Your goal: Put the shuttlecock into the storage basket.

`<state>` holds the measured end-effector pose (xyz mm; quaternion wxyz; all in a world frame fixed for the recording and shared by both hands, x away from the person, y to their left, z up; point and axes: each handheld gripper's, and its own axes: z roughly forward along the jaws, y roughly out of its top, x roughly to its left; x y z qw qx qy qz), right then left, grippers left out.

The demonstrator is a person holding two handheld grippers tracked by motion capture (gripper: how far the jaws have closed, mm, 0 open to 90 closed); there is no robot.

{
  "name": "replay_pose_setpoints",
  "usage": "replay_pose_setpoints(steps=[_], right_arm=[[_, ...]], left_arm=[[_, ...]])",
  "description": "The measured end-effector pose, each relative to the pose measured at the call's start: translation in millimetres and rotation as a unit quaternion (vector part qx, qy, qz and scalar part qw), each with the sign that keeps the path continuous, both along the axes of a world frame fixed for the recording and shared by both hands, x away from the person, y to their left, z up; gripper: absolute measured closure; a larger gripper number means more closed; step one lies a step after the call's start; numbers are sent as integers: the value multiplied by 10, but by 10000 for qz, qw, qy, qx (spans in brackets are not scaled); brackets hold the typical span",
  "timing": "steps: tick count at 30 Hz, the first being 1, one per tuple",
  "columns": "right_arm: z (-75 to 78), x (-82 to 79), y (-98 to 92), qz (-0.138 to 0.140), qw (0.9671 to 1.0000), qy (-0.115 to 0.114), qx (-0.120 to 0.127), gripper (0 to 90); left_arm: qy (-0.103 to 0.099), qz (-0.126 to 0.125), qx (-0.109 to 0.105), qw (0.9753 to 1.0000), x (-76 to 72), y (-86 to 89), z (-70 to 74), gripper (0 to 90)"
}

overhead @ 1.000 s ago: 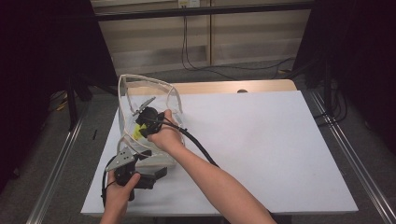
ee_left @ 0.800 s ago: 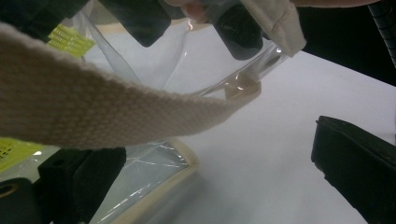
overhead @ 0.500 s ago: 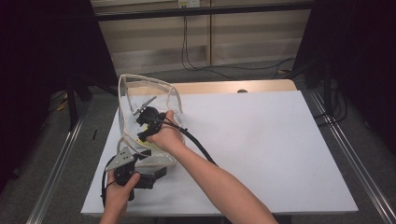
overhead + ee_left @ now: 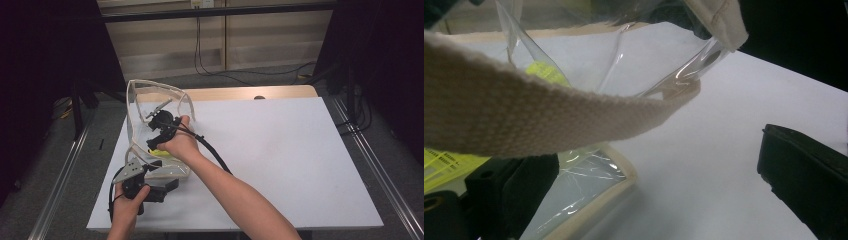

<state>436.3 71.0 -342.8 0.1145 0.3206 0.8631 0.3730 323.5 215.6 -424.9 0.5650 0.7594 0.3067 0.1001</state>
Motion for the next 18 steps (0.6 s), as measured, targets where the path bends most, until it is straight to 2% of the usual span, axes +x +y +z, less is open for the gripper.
replay_pose_setpoints(steps=[3,4,6,7,10,11,15,18], right_arm=[[38,-12,-20,-15,9999,-18,108,260],[56,-21,-31,8,9999,-17,117,256],[116,-55,-60,32,9998,-48,210,241],[137,-68,-69,27,9997,-86,208,226],[179,-92,-97,44,9996,-113,246,216],[217,-116,-135,56,9993,-180,337,214],[258,-156,-217,101,9989,-213,397,184],[288,-185,-294,67,9981,-198,586,176]], left_arm=[[5,-4,4,10000,1,2,-1,33],[30,-110,-31,9999,10,8,-4,33],[10,-38,13,10000,4,-4,-3,33],[17,-117,1,9999,10,1,-1,33],[14,-134,-14,9999,8,-2,-1,33],[17,-140,-9,9999,9,-2,-4,33],[3,-46,32,10000,-5,-10,-1,33],[11,-27,23,10000,-7,-16,1,33]])
